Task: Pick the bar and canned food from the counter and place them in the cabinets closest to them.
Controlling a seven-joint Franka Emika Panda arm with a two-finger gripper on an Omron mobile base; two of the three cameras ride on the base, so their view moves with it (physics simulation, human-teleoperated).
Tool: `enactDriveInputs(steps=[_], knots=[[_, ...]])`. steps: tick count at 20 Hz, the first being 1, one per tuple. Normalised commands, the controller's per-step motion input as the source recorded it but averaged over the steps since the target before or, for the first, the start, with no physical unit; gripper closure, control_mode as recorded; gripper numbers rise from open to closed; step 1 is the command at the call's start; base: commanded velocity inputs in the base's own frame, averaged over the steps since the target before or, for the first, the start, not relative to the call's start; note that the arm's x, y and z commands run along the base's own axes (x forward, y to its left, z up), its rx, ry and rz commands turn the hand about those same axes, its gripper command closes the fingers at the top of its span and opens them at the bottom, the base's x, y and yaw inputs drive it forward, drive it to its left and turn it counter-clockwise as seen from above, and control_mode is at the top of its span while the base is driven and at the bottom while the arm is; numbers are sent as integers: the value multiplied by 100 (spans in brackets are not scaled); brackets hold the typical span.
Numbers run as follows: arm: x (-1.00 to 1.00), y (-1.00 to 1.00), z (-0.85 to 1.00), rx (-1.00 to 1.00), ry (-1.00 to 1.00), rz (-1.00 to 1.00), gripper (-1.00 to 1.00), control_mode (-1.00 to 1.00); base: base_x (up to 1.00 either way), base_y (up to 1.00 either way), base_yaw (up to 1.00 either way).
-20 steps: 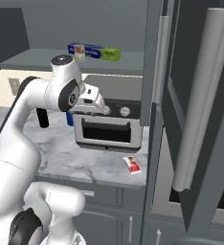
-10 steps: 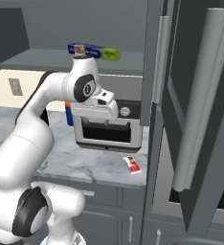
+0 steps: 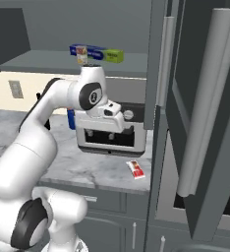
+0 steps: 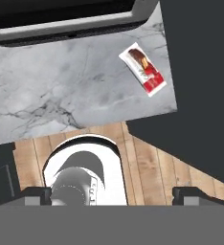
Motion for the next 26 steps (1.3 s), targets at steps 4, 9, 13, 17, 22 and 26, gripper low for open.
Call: enactDriveInputs(steps=[4,9,13,17,22,26], knots=[[-44,0,-30,0,0,10,-100,-100,0,0,0],[-9,0,-33,0,0,14,-100,-100,0,0,0],[11,0,-4,0,-2,14,-100,-100,0,0,0],[4,-28,-5,0,0,13,-100,-100,0,0,0],[4,-43,-15,2,-11,15,-100,-100,0,0,0],[0,-11,-24,6,-22,20,-100,-100,0,0,0]])
